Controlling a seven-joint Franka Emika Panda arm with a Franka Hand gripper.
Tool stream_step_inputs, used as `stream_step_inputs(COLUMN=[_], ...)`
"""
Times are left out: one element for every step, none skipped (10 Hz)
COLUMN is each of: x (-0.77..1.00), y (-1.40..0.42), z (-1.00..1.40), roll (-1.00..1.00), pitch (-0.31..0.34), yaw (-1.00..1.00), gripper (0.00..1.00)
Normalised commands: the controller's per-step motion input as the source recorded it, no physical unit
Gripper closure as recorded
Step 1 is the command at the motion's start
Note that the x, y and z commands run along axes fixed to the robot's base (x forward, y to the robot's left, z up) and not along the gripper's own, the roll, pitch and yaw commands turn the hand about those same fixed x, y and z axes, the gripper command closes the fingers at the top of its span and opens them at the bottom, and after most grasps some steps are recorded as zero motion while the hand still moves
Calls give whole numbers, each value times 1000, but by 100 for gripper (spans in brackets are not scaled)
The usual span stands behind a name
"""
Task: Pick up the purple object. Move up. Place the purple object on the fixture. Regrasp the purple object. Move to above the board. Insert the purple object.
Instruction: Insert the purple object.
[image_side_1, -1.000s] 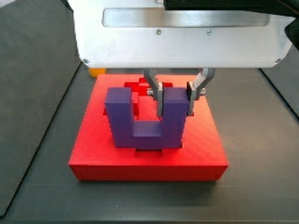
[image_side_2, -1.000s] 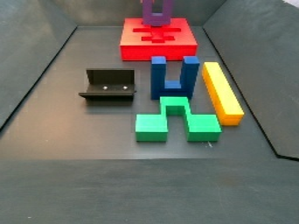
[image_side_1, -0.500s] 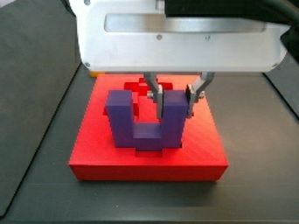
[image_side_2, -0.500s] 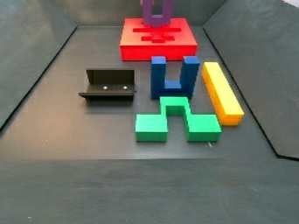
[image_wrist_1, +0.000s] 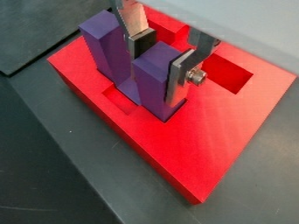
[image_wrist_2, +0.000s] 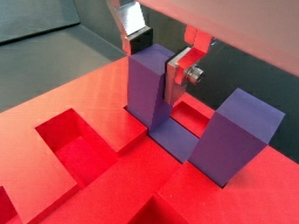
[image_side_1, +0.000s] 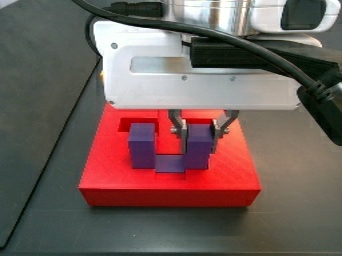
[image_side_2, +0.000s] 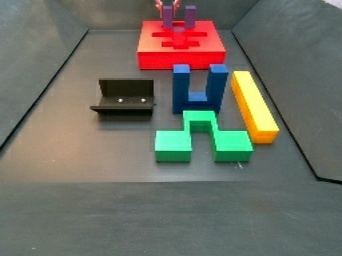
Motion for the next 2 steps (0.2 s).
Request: stream_step_inputs(x=[0, 0], y=[-26, 0], z=[-234, -137], roll=[-10, -47], pitch=[73, 44], yaw=[0, 0], gripper=[100, 100])
